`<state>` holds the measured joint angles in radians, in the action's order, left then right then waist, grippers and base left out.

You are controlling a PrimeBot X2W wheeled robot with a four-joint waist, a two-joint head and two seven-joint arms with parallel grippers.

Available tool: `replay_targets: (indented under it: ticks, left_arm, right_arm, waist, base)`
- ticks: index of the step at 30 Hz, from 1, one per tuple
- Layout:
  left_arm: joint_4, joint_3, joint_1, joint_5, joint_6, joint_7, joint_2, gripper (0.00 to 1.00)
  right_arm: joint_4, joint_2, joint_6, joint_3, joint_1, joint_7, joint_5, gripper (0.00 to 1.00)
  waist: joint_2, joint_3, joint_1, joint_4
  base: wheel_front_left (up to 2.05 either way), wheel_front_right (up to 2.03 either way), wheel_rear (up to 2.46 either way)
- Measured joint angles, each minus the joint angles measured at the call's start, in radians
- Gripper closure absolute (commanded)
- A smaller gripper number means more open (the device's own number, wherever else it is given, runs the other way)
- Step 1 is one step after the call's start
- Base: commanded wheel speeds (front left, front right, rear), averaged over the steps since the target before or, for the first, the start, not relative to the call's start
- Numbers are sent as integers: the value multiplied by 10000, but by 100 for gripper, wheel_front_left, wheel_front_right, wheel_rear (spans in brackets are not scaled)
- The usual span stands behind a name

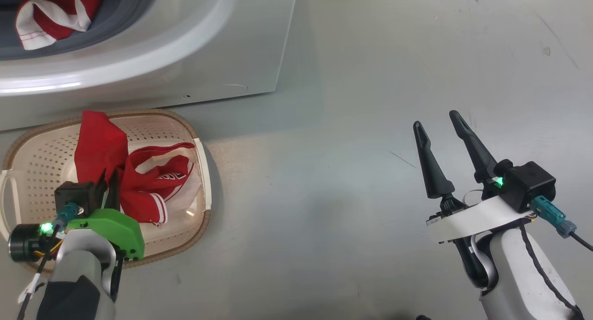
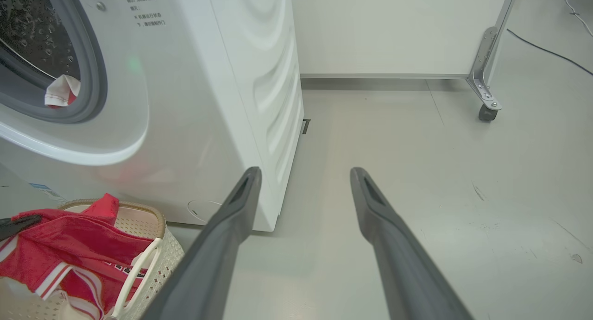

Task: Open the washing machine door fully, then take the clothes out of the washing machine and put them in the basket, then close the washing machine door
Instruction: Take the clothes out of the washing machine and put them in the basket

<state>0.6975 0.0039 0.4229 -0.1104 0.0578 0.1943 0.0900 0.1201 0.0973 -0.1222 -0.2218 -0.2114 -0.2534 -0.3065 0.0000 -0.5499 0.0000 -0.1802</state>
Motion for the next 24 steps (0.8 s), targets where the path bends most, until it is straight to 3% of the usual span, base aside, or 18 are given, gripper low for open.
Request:
replay_targets:
  ticks: [19, 20, 21, 22, 24]
  left_arm:
    - [2023, 516, 908, -316, -278, -44, 194, 100]
    - [2042, 516, 944, -318, -278, 40, 190, 96]
    - [2069, 516, 986, -318, -278, 67, 186, 62]
    - [2125, 522, 1027, -322, -278, 121, 180, 0]
    - [2318, 512, 1114, -391, -278, 138, 155, 0]
  right_arm:
    - [-19, 17, 0, 2, -330, 0, 71, 0]
    - [-15, 17, 0, 2, -341, 0, 73, 0]
    - [-12, 17, 0, 2, -360, 0, 73, 0]
    - [-10, 17, 0, 2, -377, 0, 73, 0]
    - [6, 15, 0, 8, -421, 0, 75, 0]
  waist:
    - [0, -609, 0, -85]
    - [0, -607, 0, -82]
    - [0, -604, 0, -77]
    - [0, -599, 0, -72]
    - [0, -583, 0, -58]
  base:
    - [0, 0, 0]
    - [0, 0, 0]
    - [0, 0, 0]
    - [0, 0, 0]
    - [0, 0, 0]
